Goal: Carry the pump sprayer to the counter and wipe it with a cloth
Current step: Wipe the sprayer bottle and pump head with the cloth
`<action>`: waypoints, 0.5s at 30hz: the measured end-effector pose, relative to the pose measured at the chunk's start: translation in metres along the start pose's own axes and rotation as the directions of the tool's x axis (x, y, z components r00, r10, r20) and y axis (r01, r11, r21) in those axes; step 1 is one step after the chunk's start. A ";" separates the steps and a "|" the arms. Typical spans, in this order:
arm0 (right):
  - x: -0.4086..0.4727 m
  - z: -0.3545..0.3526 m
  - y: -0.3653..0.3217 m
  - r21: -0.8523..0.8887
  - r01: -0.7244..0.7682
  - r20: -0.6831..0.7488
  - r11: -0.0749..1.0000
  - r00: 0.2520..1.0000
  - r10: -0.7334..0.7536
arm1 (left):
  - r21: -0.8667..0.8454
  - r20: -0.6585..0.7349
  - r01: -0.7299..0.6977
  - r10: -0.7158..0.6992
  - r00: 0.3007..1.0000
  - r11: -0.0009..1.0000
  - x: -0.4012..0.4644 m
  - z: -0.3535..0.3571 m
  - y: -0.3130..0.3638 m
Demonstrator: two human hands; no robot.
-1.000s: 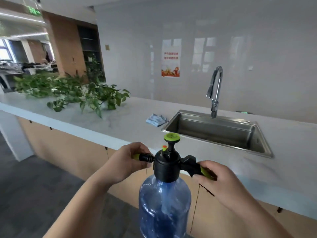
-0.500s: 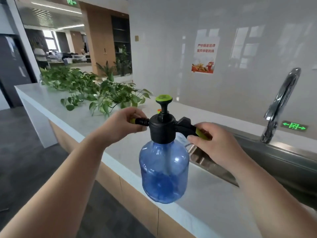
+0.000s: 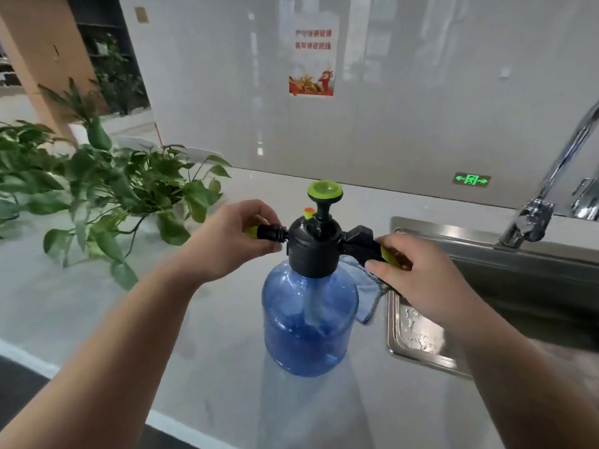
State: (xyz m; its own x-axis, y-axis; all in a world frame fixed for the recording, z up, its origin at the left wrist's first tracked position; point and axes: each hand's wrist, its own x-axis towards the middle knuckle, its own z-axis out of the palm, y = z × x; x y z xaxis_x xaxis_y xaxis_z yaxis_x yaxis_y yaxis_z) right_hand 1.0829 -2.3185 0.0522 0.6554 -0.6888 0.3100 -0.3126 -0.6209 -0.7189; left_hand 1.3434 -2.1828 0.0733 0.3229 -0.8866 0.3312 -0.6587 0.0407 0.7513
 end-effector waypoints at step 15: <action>0.009 0.004 0.028 0.253 -0.133 -0.145 0.958 0.974 0.173 | -0.295 0.252 0.015 0.062 0.966 0.956 0.034 -0.016 -0.057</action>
State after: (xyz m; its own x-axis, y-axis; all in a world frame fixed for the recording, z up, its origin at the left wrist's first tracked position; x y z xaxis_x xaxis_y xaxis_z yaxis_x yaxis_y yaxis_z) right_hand 1.0829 -2.3404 0.0319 0.4845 -0.8329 0.2676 -0.2125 -0.4087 -0.8876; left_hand 1.4024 -2.2084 0.0510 0.0997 -0.9697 0.2229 -0.4244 0.1612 0.8910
